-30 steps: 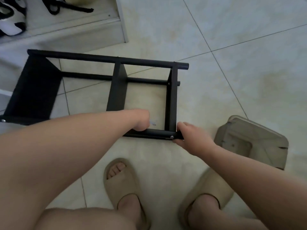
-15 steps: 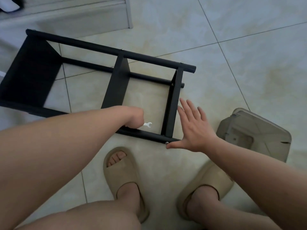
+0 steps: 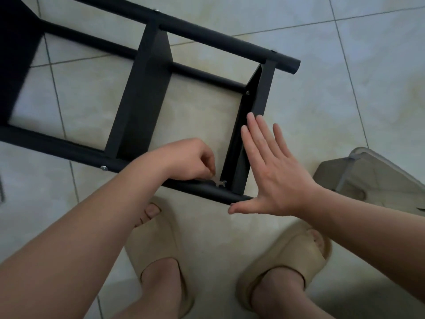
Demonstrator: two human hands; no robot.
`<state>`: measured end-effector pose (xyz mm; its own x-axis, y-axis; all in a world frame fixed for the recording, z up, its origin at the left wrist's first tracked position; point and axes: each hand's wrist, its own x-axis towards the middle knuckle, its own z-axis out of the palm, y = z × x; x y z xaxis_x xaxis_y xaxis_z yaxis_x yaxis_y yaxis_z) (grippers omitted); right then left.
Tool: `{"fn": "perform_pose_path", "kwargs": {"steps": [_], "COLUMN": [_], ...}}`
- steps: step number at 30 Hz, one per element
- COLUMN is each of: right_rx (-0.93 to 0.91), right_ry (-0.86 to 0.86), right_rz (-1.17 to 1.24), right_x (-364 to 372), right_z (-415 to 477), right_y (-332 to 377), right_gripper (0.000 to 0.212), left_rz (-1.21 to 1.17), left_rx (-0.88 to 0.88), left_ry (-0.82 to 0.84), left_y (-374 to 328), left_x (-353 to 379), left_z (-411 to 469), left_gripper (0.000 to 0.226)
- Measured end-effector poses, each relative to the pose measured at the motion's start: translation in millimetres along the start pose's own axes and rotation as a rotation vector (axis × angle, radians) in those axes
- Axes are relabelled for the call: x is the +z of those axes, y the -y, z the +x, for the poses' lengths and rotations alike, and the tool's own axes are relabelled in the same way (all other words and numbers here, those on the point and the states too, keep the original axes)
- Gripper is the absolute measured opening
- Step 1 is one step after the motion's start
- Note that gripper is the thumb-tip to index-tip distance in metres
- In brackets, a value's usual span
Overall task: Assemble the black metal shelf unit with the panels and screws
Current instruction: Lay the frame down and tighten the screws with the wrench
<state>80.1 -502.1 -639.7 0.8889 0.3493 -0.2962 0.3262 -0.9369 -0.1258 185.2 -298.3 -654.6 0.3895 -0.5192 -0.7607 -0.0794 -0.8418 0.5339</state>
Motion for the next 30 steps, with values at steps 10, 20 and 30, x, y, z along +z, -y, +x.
{"fn": "perform_pose_path", "kwargs": {"steps": [10,20,30], "right_rx": [-0.006,-0.004,-0.006], "right_ry": [-0.072,-0.070,-0.079], "right_rz": [0.121,0.141,0.147], "right_x": [8,8,9], "right_z": [3,4,5], "right_y": [2,2,2], "right_gripper": [0.138,0.140,0.139], "left_rz": [-0.488,-0.619,-0.695], "left_rx": [0.047,-0.031,0.002], "left_ry": [0.116,0.051,0.043], "left_y": [-21,-20,-21], "left_x": [5,8,7], "left_z": [-5,1,0], "left_gripper": [0.013,0.010,0.011]}}
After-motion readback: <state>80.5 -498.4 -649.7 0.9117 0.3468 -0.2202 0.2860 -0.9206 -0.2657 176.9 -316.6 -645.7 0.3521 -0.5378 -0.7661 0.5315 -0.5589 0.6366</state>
